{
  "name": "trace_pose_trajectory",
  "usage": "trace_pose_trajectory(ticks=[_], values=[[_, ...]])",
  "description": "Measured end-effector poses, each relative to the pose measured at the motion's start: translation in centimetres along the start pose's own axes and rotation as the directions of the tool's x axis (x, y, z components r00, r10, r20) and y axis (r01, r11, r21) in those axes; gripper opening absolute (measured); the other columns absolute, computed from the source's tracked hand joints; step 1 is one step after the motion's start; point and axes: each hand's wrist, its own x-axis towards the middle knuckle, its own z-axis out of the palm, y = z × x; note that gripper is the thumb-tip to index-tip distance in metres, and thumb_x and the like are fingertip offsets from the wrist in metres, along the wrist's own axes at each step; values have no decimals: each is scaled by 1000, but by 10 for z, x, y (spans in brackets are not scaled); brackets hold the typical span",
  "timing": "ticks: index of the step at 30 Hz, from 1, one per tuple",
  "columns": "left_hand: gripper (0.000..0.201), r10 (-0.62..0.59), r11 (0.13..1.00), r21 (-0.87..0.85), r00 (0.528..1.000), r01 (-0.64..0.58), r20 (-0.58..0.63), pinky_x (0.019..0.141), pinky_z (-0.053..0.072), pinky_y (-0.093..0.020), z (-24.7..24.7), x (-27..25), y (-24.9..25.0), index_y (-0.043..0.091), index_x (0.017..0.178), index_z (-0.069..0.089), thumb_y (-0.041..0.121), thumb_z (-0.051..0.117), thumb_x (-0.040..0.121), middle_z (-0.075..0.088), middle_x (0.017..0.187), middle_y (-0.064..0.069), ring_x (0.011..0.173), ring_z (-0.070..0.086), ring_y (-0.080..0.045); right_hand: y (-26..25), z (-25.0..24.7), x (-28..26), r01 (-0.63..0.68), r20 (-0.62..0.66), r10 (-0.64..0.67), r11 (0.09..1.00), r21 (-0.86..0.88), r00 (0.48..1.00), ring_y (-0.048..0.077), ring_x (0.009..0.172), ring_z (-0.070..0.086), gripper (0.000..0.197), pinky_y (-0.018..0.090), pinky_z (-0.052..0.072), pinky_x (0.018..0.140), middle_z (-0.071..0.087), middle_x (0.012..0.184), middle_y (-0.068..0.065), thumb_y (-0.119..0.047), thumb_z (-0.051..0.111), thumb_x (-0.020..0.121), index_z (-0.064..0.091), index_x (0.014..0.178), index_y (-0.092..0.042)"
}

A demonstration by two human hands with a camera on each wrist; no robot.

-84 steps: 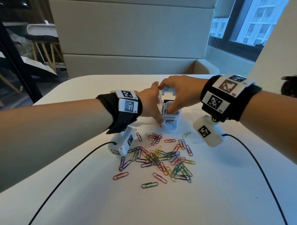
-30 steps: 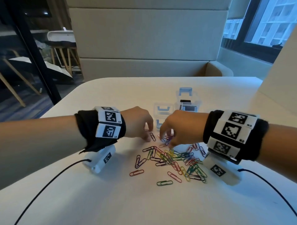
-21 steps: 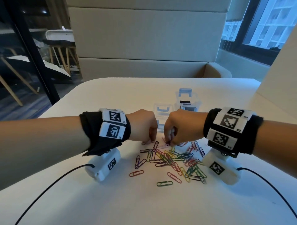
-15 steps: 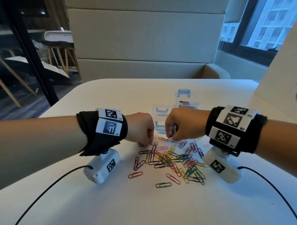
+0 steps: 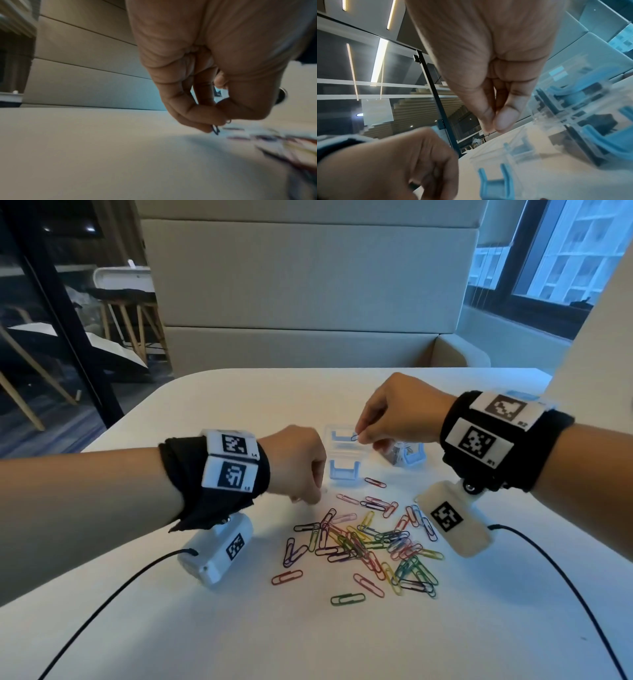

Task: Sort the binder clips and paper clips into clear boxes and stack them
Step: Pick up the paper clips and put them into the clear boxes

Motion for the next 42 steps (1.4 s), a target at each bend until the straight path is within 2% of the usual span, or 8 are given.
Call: trace_pose_trajectory(ticks=[7, 13, 16, 21, 25, 29, 33, 42], values=[[6, -128, 945, -326, 926, 6, -354, 61, 52, -20, -38, 30, 9, 15, 71, 71, 11, 73, 74, 71, 63, 1, 56, 67, -6, -11, 13, 10, -44, -34, 44, 999, 9, 998, 8, 50, 66, 5, 19, 53, 68, 72, 65, 4, -9, 71, 82, 75, 85, -9], [12, -135, 964, -261, 934, 47, -331, 60, 50, -15, -32, 47, 13, 10, 92, 73, 11, 72, 80, 71, 75, -1, 68, 70, -9, -10, 10, 6, 21, -56, -27, 996, -90, 998, 9, 57, 69, 8, 19, 54, 68, 74, 68, 2, -12, 69, 85, 75, 90, -12], [14, 26, 995, -85, 932, -61, -361, 62, 46, -17, -27, 35, 18, 13, 95, 74, 12, 69, 82, 65, 69, 7, 61, 61, -4, -6, 3, -6, 109, 50, -101, 973, -203, 994, 9, 56, 67, 9, 21, 56, 66, 71, 66, 0, -13, 68, 86, 76, 90, -15], [15, 329, 932, 210, 931, -294, -157, 77, 49, -23, -6, 10, 26, 15, 91, 78, 19, 67, 82, 76, 88, 0, 73, 60, -10, 7, 13, -22, 162, 319, -35, 910, -383, 947, 13, 67, 71, 22, 25, 57, 70, 77, 81, 1, -36, 73, 80, 79, 89, -17], [30, 270, 924, 272, 962, -268, 31, 83, 50, -26, 12, 13, 30, 16, 103, 75, 34, 71, 80, 75, 98, 1, 88, 65, -15, 9, 25, -24, 223, 366, -52, 869, -442, 929, 14, 80, 68, 34, 26, 53, 76, 77, 90, -3, -42, 78, 74, 78, 94, -16], [25, 253, 933, 251, 966, -256, 44, 77, 44, -22, 19, 15, 33, 17, 103, 76, 27, 70, 81, 74, 99, 0, 94, 65, -18, 12, 30, -22, 230, 354, -77, 880, -415, 932, 12, 64, 65, 19, 20, 47, 63, 77, 86, 3, -26, 80, 75, 78, 90, -14], [18, 221, 953, 204, 974, -226, 47, 62, 40, -16, 18, 17, 35, 13, 96, 77, 17, 68, 82, 75, 94, -3, 80, 61, -14, 16, 33, -19, 197, 377, -40, 901, -388, 925, 1, 45, 56, 17, 13, 41, 51, 77, 85, 7, -23, 76, 80, 77, 90, -10], [18, 138, 976, 157, 986, -151, 94, 53, 40, -18, 21, 23, 35, 8, 90, 76, 16, 62, 82, 67, 75, -2, 65, 55, -15, 17, 33, -17, 191, 379, -40, 908, -373, 925, 6, 54, 61, 16, 15, 41, 55, 77, 83, 5, -25, 77, 79, 78, 87, -11]])
